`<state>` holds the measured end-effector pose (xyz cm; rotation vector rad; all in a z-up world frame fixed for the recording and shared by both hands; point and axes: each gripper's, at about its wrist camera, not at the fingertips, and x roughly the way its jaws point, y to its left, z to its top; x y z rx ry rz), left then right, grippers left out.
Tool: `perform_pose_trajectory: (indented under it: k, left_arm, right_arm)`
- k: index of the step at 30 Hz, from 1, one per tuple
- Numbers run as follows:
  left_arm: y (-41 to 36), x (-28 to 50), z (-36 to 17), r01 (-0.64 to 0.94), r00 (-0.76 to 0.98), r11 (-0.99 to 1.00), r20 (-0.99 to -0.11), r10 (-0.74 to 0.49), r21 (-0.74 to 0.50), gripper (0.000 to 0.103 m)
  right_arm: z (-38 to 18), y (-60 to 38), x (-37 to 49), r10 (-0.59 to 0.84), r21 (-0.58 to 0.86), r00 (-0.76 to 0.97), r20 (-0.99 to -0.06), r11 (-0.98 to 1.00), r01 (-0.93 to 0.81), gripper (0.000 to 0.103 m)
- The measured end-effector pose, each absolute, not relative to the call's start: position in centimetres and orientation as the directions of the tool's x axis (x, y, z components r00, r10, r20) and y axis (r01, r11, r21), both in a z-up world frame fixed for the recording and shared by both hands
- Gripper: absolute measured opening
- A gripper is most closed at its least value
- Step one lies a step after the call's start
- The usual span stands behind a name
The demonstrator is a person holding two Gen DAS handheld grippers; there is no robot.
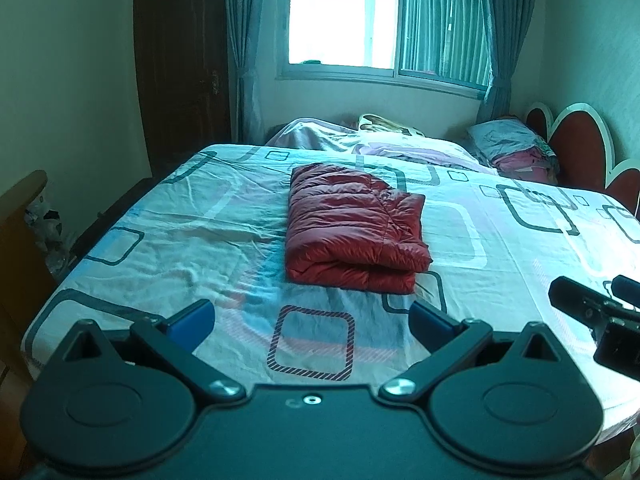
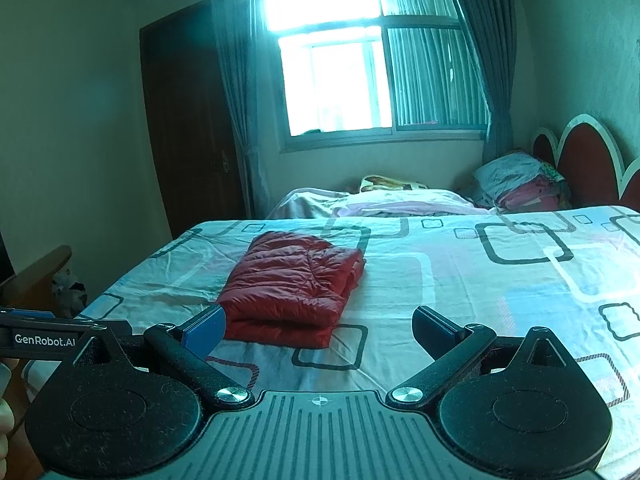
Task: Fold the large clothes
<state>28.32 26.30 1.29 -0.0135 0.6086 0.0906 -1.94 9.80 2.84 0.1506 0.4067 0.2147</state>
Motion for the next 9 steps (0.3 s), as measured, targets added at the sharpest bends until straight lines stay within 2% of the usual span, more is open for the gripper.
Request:
perform_pose_trajectory:
  k: [3, 9]
  left_arm:
    - [26.3, 29.2, 0.8, -0.096, 0.822, 0.995, -0.563, 0.092, 0.023, 0.103]
    - [27.2, 33.2, -0.5, -0.094, 0.794, 0.995, -0.601, 0.091, 0.026, 0.103]
  right_arm:
    - [2.4, 9.7, -1.2, 0.23, 0.194, 0.891, -0.392, 0.967, -0.165, 0.099]
    - [1.2, 9.1, 0.9, 0.207, 0.199, 0.879, -0.43, 0.971, -0.131, 0.099]
